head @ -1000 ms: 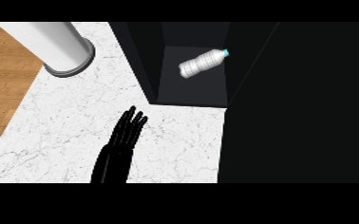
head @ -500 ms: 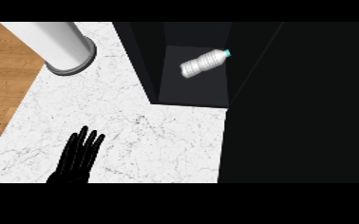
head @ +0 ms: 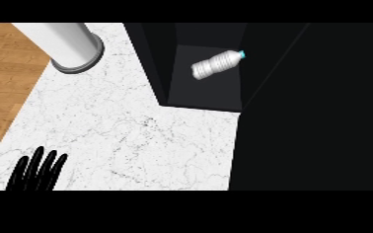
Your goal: Pick up the bottled water, place it into the cabinet and close the cabinet
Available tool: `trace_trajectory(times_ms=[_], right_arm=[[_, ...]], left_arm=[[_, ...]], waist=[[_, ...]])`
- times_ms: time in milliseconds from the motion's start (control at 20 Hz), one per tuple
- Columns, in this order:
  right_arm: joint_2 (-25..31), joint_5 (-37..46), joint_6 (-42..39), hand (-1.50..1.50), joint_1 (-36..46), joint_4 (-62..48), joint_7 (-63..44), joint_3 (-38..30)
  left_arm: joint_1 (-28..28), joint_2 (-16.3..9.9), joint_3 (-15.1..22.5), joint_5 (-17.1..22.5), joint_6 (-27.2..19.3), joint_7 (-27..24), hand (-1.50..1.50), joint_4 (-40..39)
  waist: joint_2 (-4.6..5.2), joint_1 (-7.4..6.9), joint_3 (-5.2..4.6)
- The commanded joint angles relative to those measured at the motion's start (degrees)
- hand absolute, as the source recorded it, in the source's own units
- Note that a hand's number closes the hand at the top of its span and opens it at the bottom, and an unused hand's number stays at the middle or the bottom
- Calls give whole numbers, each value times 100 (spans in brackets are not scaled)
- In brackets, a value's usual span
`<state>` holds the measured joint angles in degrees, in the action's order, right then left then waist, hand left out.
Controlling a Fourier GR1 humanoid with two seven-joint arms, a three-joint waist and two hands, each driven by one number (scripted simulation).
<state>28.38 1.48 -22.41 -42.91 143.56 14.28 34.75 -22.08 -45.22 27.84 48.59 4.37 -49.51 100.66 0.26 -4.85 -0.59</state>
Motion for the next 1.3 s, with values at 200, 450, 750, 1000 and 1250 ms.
trace_trajectory(times_ms=[200,450,750,1000,1250], right_arm=[[160,392,-304,150,1514,376,-1281,552],[113,181,-299,150,2185,39,-1729,639],[-370,-102,-15,150,2614,-441,-1961,704],[-663,-372,165,150,2737,-558,-2219,569],[-939,-760,251,150,2808,-855,-2289,307]], left_arm=[[-305,-536,-361,236,697,-163,-150,-146],[-314,-618,-421,191,891,-249,-150,-229],[-296,-756,-575,264,1031,-247,-150,-230],[-288,-905,-669,290,1125,-195,-150,-163],[-301,-935,-754,333,1219,-228,-150,-148]], waist=[[67,-303,-22],[92,-414,-46],[138,-476,-54],[179,-518,-59],[262,-643,-44]])
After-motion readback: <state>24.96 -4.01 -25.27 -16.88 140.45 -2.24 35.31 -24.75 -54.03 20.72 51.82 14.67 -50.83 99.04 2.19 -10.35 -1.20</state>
